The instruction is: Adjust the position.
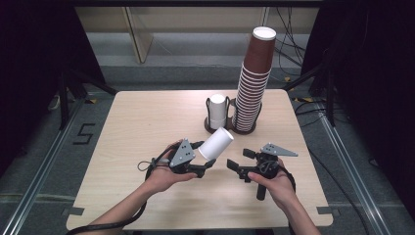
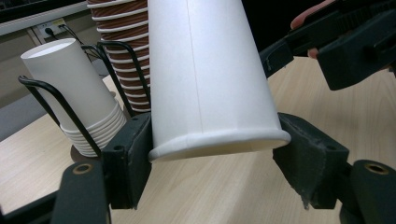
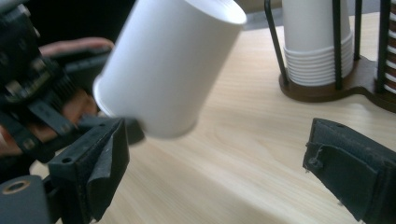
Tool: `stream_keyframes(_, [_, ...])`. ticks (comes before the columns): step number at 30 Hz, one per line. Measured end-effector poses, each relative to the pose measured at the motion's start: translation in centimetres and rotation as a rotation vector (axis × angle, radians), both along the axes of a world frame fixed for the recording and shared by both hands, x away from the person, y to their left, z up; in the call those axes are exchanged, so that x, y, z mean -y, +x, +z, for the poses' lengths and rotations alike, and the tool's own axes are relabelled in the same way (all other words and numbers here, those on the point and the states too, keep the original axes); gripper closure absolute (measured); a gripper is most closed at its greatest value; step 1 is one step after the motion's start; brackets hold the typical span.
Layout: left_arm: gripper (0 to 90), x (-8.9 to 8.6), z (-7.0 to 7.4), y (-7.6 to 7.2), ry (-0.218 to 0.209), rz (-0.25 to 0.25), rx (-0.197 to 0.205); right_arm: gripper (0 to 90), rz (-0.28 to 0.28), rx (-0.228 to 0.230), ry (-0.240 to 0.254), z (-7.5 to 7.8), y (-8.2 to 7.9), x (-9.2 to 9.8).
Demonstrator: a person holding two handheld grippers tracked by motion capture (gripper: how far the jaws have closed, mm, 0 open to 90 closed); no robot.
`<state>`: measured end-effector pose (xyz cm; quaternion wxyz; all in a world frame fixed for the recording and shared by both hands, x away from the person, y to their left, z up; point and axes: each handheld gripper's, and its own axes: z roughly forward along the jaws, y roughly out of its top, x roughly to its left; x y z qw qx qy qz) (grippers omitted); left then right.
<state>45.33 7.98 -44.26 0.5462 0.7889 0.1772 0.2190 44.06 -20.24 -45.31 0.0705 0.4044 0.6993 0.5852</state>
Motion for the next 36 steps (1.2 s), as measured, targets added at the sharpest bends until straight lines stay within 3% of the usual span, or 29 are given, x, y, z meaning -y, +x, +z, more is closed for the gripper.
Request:
stream_keyframes(2, [30.0, -0.1, 0.0, 0.0, 0.005, -0.003, -0.001, 7.0, 0.003, -0.027, 0.001, -0.1, -0.2, 0.0])
stream_keyframes(4, [29.9, -0.2, 0.0, 0.0, 0.012, -0.006, -0.002, 7.9, 0.025, -0.007, -0.049, -0.7, -0.1, 0.4])
stream_keyframes(5, [29.9, -0.2, 0.0, 0.0, 0.017, -0.008, -0.003, 7.9, 0.025, -0.007, -0.049, -0.7, -0.1, 0.4])
stream_keyframes(6, [30.0, -0.3, 0.1, 0.1, 0.029, -0.014, -0.002, 8.4, 0.047, 0.021, -0.096, -1.0, 0.0, 0.6])
stream_keyframes(11, [29.9, -0.4, 0.2, 0.2, 0.051, -0.029, 0.004, 8.5, 0.049, 0.017, -0.142, -1.4, 0.0, 1.1])
stream_keyframes(12, [30.0, -0.5, 0.3, 0.2, 0.061, -0.035, 0.006, 8.5, 0.049, 0.068, -0.196, -1.5, 0.1, 1.5])
stream_keyframes(13, [30.0, -0.6, 0.3, 0.2, 0.065, -0.039, 0.005, 8.6, 0.048, 0.036, -0.185, -1.5, -0.1, 1.4])
stream_keyframes(14, [30.0, -0.6, 0.3, 0.2, 0.065, -0.039, 0.005, 8.6, 0.048, 0.036, -0.185, -1.5, -0.1, 1.4])
stream_keyframes(15, [30.0, -0.6, 0.3, 0.2, 0.077, -0.05, 0.002, 9.0, 0.064, 0.084, -0.224, -1.6, 0.1, 1.8])
stream_keyframes(18, [30.0, -0.7, 0.3, 0.2, 0.097, -0.066, 0.002, 10.3, 0.088, 0.074, -0.224, -1.8, 0.0, 1.8])
stream_keyframes(19, [30.0, -0.8, 0.4, 0.1, 0.118, -0.083, -0.001, 11.5, 0.107, 0.086, -0.268, -1.7, 0.0, 1.9])
stream_keyframes(21, [30.0, -0.8, 0.4, 0.1, 0.121, -0.089, -0.002, 12.1, 0.13, 0.111, -0.293, -1.8, 0.2, 2.0])
stream_keyframes(22, [30.0, -0.9, 0.5, 0.0, 0.138, -0.104, 0.0, 12.3, 0.128, 0.103, -0.275, -1.9, 0.0, 1.8])
stream_keyframes(25, [29.9, -1.1, 0.6, -0.3, 0.155, -0.131, -0.004, 12.5, 0.153, 0.113, -0.326, -1.9, 0.1, 1.9])
stream_keyframes(27, [30.0, -1.1, 0.6, -0.3, 0.16, -0.139, -0.007, 12.6, 0.158, 0.107, -0.327, -2.0, 0.0, 1.8])
stream_keyframes(30, [29.9, -1.5, 0.7, -0.7, 0.219, -0.194, -0.021, 12.7, 0.206, 0.146, -0.384, -2.1, 0.1, 1.7])
stream_keyframes(31, [29.9, -1.5, 0.7, -0.7, 0.219, -0.194, -0.021, 12.7, 0.206, 0.146, -0.384, -2.1, 0.1, 1.7])
stream_keyframes(36, [30.4, -1.9, 0.9, -0.8, 0.28, -0.246, -0.047, 13.3, 0.32, 0.189, -0.468, -2.2, -0.3, 1.0])
